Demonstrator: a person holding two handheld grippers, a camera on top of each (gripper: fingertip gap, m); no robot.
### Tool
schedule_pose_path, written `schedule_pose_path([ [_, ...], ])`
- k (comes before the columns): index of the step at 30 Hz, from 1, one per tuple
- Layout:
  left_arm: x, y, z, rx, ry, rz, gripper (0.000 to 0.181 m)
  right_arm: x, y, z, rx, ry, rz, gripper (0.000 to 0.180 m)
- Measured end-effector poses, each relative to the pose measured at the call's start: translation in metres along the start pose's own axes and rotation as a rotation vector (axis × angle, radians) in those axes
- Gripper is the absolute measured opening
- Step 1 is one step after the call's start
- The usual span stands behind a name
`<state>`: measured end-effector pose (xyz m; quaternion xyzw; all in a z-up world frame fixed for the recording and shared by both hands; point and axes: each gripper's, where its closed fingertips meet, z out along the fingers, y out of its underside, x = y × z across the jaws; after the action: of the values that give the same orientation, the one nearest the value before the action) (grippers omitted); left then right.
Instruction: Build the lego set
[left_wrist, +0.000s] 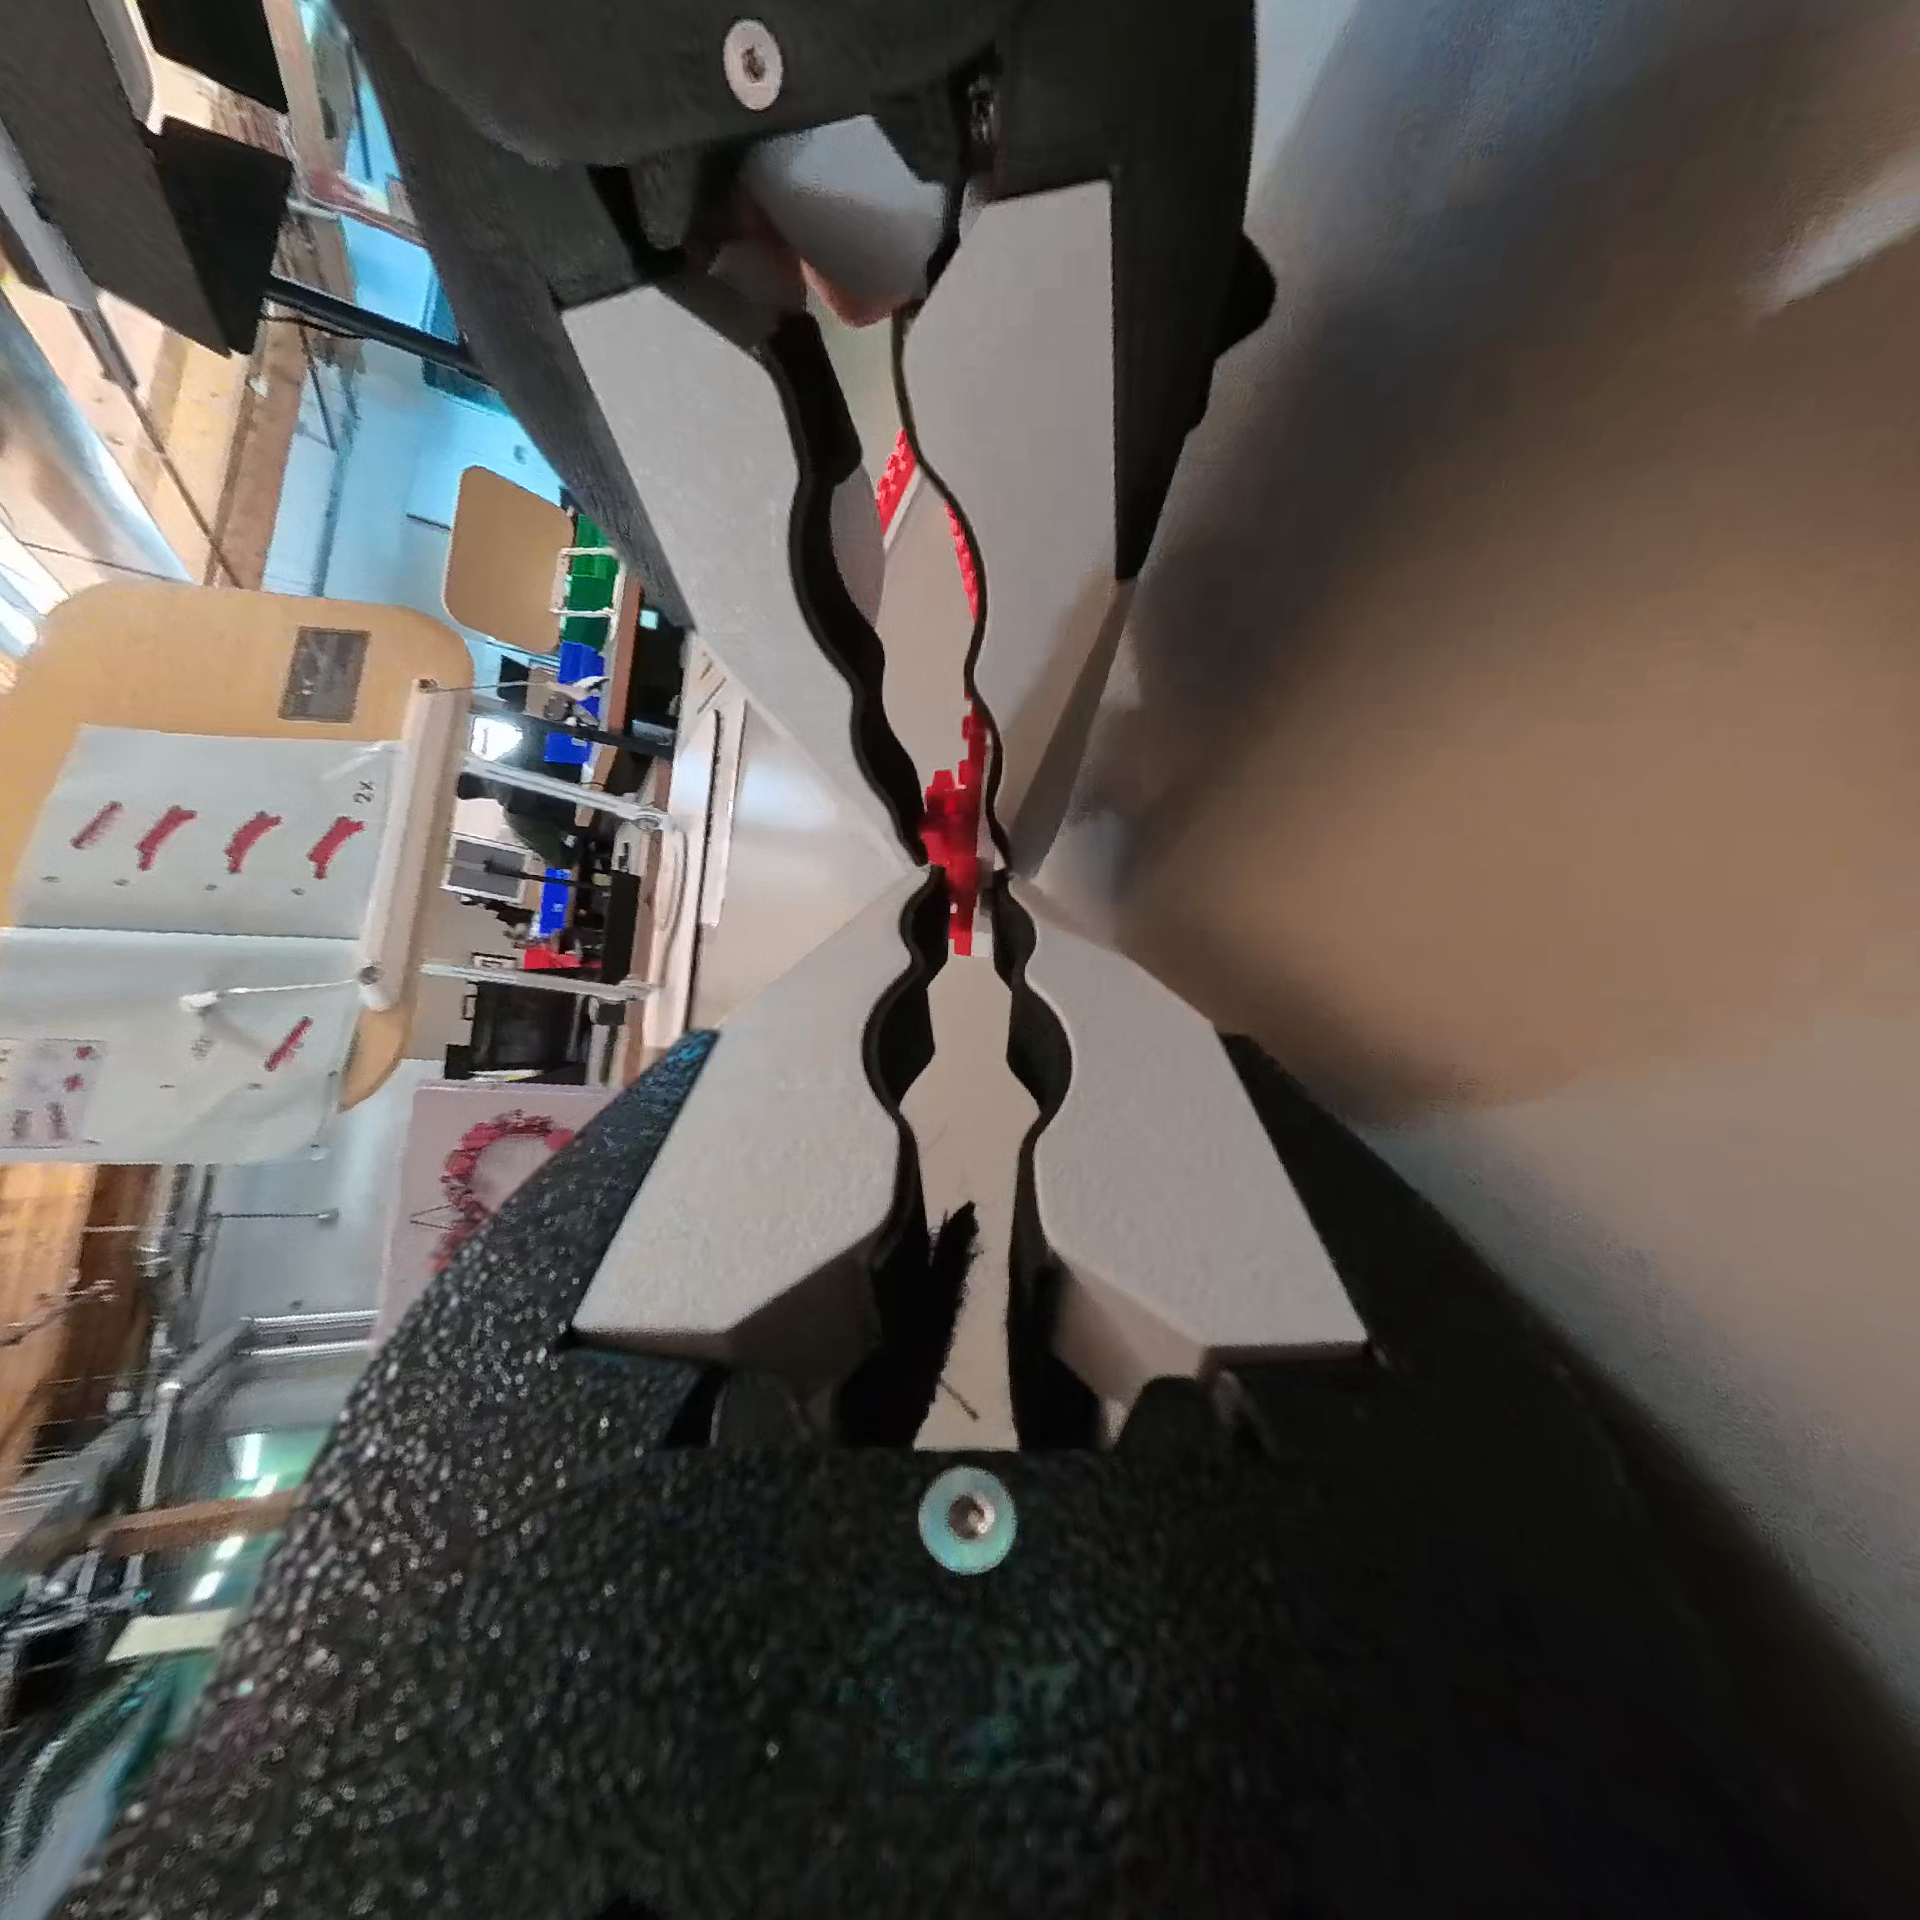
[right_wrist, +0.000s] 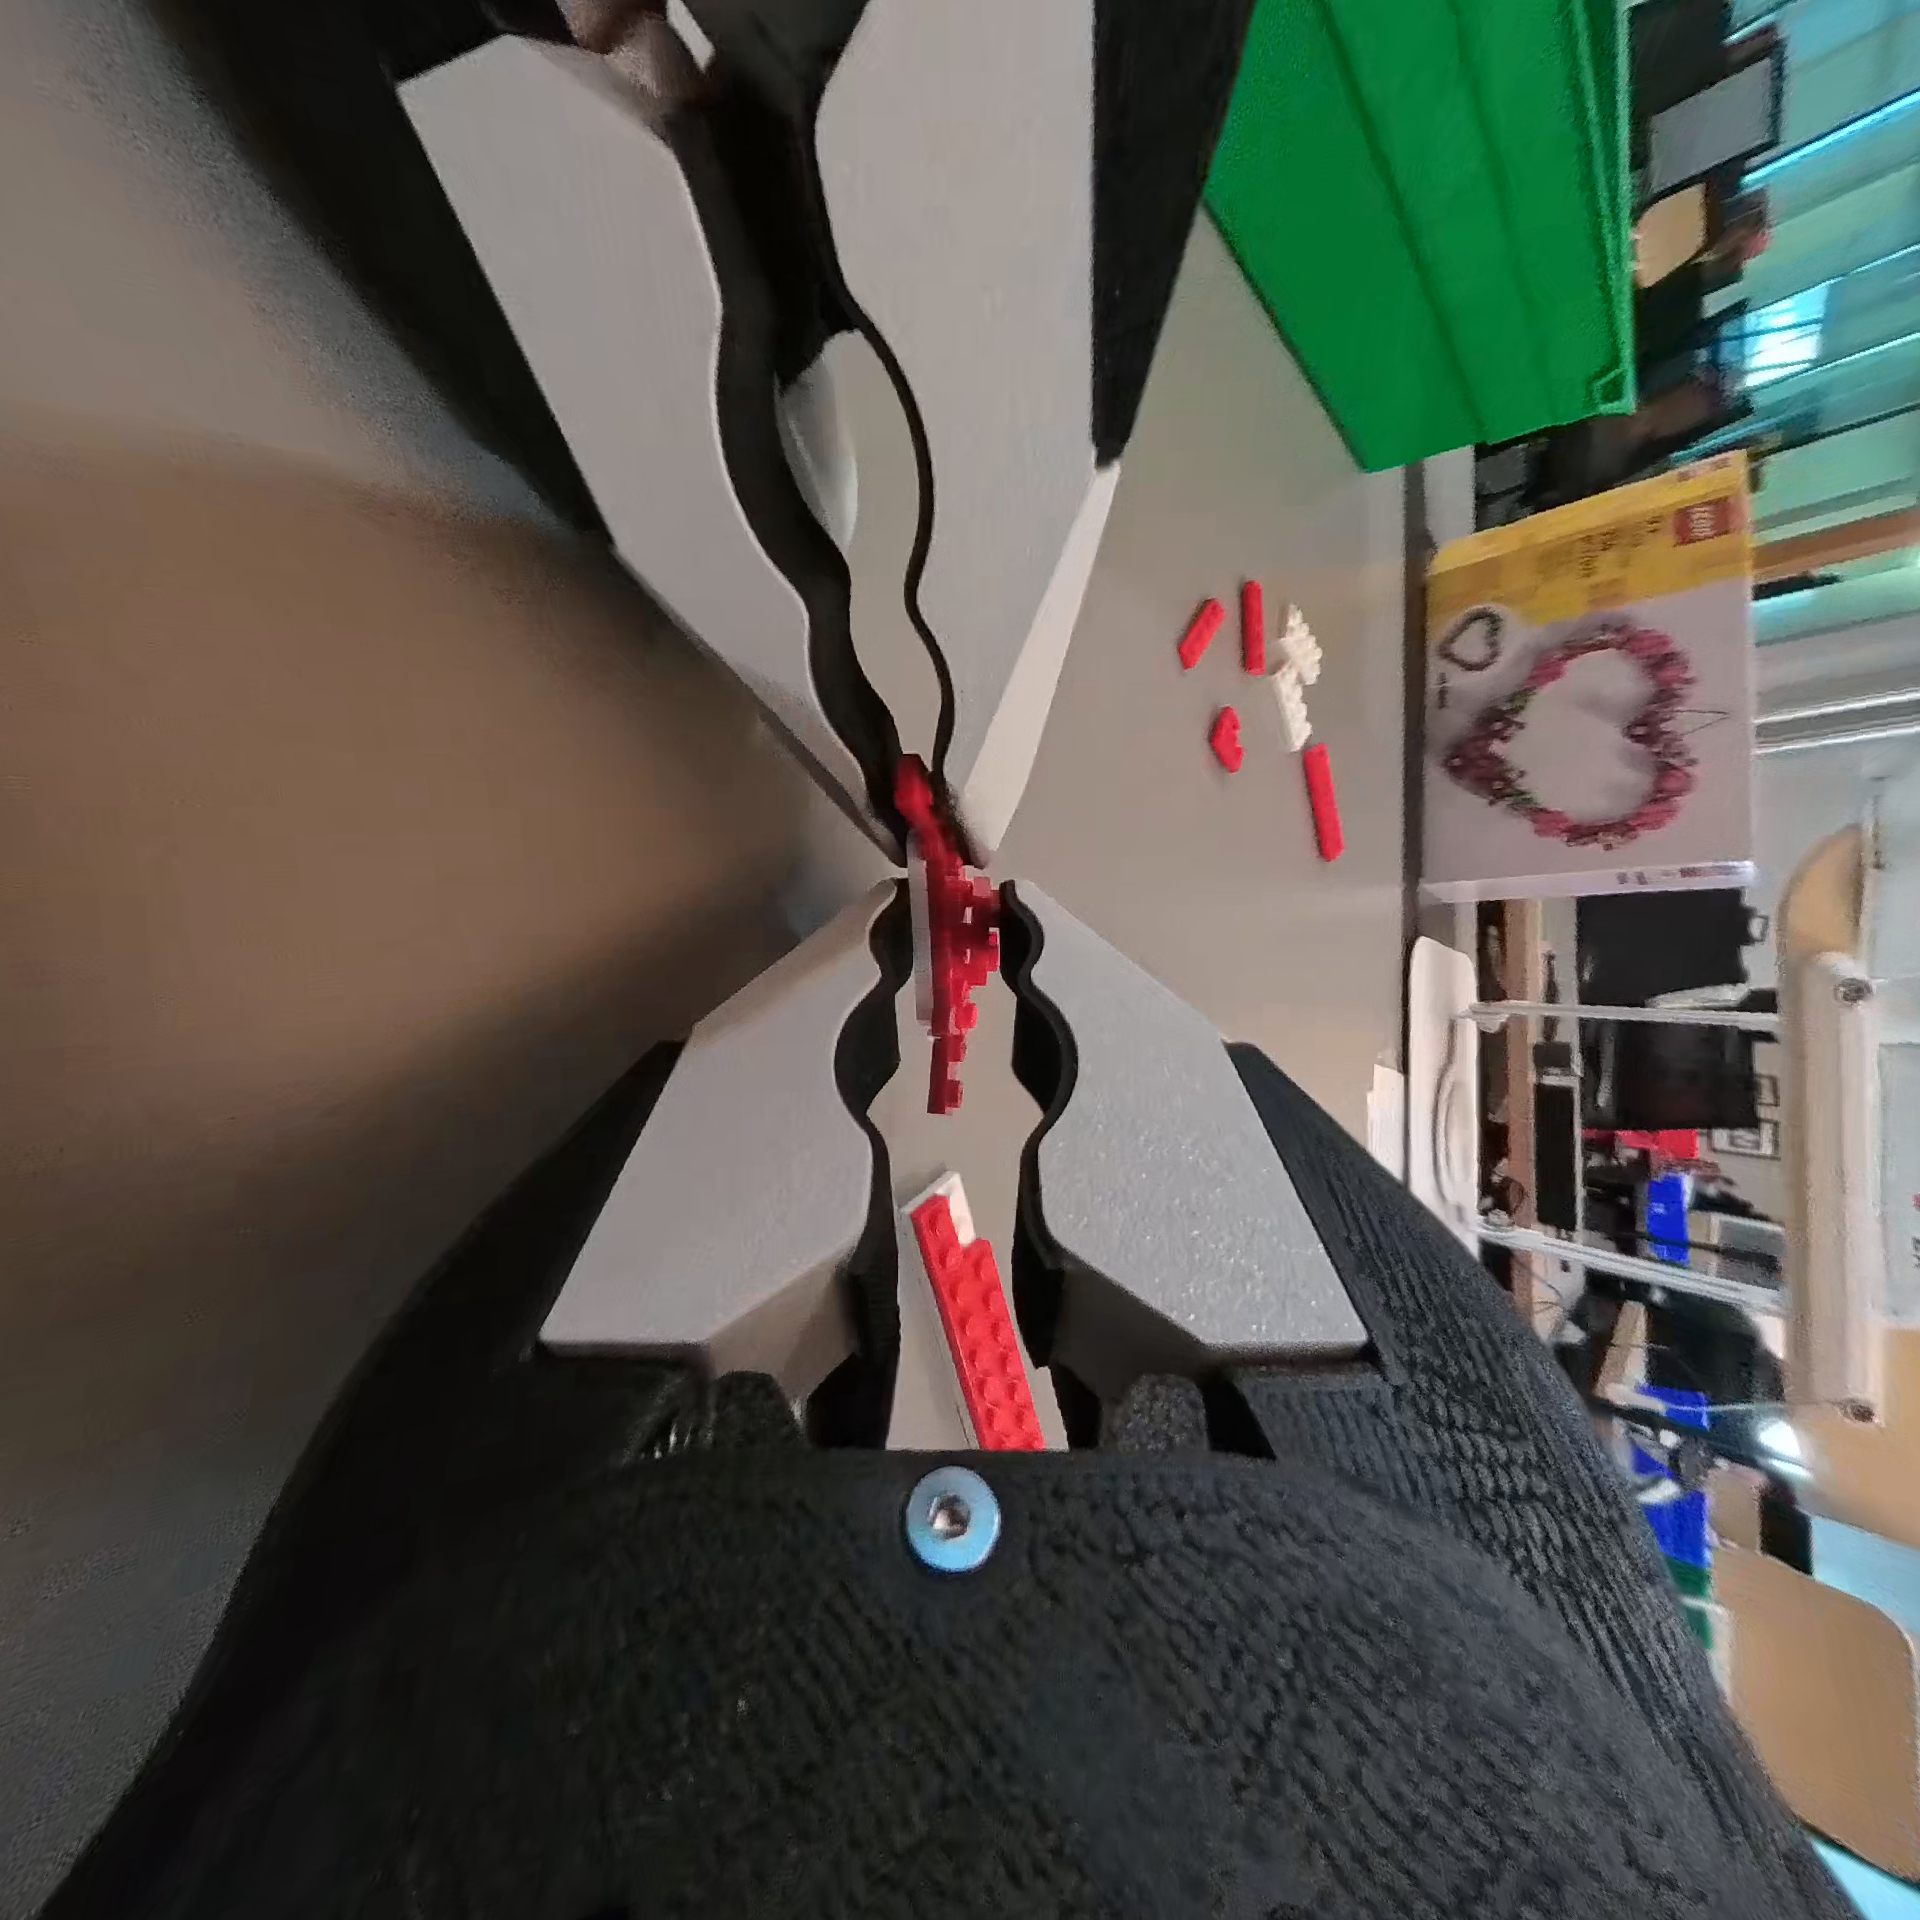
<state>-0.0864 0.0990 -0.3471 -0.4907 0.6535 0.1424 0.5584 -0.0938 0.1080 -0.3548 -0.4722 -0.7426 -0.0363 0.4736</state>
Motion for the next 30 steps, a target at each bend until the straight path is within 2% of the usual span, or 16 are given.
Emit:
schedule_pose_path([
  [6,-0.003,0.005,-0.001,0.001,0.023,-0.122,0.006,0.005,-0.001,0.003,-0.048,0.043,-0.097,0.011],
  [15,0.004,0.006,0.001,-0.019,0.046,-0.078,0.006,-0.001,0.001,0.006,-0.063,0.043,-0.179,0.011],
  [22,0.004,0.006,0.001,-0.024,0.045,-0.083,0.006,-0.002,0.001,0.006,-0.025,0.007,-0.117,0.011],
  [26,-0.009,0.006,-0.001,-0.011,-0.027,-0.089,0.006,0.009,-0.002,0.005,0.005,0.059,-0.063,0.011],
  [30,-0.02,0.004,-0.003,0.031,-0.091,-0.176,0.009,0.02,-0.006,0.001,0.053,0.144,-0.043,0.011],
])
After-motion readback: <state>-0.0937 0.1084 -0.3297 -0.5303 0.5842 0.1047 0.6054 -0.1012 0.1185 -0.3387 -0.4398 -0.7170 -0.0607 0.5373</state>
